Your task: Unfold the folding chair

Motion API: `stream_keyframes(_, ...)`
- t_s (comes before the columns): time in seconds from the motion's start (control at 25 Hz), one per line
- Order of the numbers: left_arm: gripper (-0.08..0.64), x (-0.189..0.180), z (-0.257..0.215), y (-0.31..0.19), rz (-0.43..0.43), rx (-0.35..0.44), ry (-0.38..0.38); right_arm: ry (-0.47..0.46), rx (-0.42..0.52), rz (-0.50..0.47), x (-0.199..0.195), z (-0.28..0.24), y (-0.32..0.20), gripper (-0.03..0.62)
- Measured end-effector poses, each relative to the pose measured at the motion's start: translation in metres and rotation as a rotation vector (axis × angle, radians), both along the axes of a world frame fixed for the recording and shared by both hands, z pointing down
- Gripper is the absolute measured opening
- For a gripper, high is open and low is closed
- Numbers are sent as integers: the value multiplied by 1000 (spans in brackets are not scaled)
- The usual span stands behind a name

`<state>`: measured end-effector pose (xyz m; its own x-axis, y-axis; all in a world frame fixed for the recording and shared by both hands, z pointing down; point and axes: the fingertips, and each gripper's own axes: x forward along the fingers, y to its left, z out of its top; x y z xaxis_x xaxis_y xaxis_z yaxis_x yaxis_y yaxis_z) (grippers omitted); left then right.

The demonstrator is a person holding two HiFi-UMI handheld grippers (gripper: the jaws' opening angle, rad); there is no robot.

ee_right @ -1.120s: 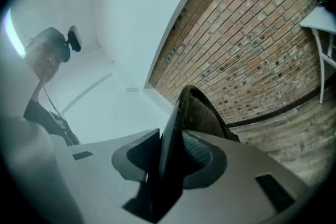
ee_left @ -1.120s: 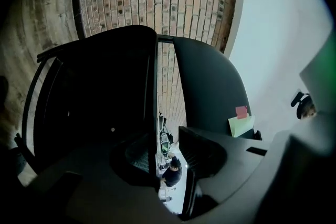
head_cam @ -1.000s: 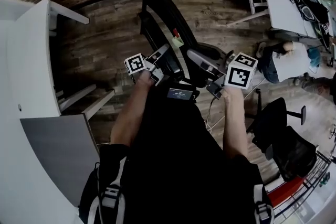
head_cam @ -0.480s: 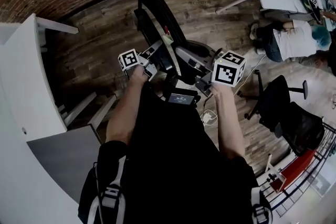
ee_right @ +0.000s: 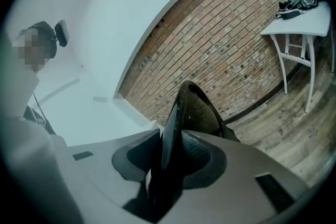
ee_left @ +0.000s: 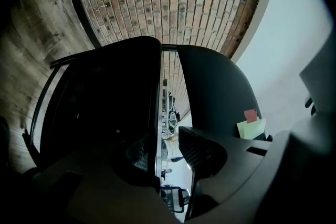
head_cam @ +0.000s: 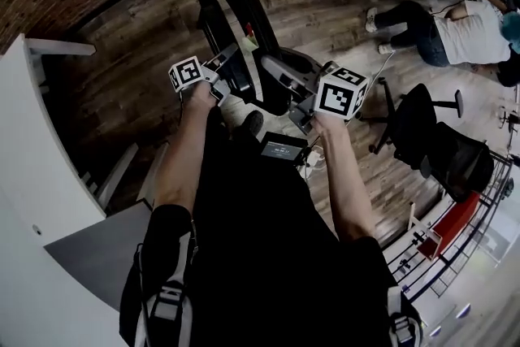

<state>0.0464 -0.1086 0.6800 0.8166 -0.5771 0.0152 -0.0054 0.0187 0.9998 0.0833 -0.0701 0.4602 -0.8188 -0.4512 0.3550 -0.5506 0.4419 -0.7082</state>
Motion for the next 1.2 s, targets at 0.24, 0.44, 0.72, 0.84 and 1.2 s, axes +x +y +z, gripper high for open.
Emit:
stream_keyframes(0.24, 127, 8, -8, -6, -53, 2, 59, -4, 1, 5, 12, -4, -7, 127)
stream_keyframes(0.44, 127, 1, -8, -3, -93, 13, 68, -1, 11, -16, 4, -4, -3, 127)
stream_keyframes(0.72, 127, 6, -10, -5, -155, 31, 31, -23, 46, -69, 8, -6, -5, 138)
stream_keyframes(0.84, 127, 4, -2, -5, -175, 24, -11, -23, 54, -87, 9, -4, -4, 141)
stream_keyframes(1.2, 83, -1, 10, -4, -211, -7, 23, -68, 28, -101, 37, 7, -17, 143)
